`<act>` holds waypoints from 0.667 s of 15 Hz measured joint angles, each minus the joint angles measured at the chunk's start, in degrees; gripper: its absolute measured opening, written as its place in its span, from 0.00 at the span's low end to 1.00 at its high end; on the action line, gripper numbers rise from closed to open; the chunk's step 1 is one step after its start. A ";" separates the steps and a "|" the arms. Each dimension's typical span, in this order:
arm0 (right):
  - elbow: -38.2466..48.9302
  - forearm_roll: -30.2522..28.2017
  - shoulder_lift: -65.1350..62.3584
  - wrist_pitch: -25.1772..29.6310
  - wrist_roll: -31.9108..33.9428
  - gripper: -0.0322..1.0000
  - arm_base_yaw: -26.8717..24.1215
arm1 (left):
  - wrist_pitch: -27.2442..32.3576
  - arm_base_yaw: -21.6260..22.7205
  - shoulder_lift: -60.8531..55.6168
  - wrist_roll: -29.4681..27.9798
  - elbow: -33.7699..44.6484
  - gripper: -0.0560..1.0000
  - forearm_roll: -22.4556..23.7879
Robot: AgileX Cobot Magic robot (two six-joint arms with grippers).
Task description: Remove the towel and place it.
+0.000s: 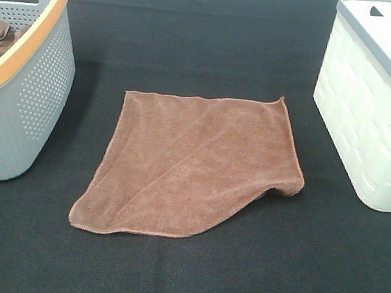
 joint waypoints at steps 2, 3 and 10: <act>0.06 2.69 0.00 0.00 -4.07 0.71 0.00 | 0.00 0.00 0.00 0.00 0.00 0.70 0.00; 0.06 2.64 0.00 0.00 -4.13 0.71 0.00 | 0.00 0.00 0.00 0.00 0.00 0.70 0.00; 0.06 1.03 0.00 0.00 -2.18 0.71 0.00 | 0.00 0.00 0.00 0.00 0.00 0.70 0.00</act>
